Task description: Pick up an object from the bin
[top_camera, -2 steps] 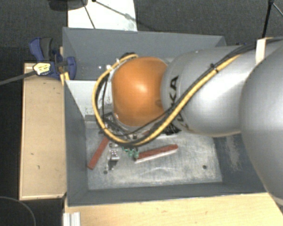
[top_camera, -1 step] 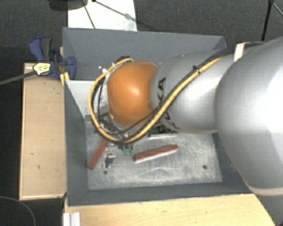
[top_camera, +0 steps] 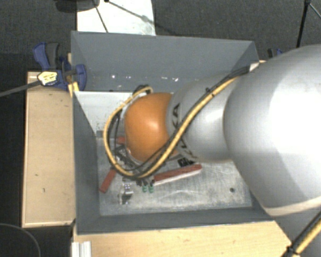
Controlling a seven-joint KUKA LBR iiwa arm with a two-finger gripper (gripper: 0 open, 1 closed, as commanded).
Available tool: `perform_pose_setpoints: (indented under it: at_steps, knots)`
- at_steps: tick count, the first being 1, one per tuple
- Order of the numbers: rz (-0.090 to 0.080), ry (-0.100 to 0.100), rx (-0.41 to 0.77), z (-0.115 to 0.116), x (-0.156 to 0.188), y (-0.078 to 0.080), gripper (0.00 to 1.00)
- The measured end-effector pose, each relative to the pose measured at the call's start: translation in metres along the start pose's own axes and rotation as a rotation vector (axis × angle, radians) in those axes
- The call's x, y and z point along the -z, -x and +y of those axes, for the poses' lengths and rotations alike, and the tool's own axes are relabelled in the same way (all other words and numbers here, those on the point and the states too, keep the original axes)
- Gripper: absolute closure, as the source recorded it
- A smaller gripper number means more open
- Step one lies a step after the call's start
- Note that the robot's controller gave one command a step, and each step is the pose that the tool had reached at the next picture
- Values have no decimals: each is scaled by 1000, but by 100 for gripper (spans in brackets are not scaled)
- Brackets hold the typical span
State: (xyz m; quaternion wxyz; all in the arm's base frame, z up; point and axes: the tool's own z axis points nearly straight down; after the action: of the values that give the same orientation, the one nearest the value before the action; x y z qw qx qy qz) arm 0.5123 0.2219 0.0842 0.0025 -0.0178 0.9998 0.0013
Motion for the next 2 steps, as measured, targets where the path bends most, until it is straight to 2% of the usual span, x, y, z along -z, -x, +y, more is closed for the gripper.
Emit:
perform_pose_setpoints:
  at_steps: [1, 2]
  knots:
    - [6, -5, 263, 18, -13, 61, 100]
    - [6, -5, 261, 18, -13, 61, 100]
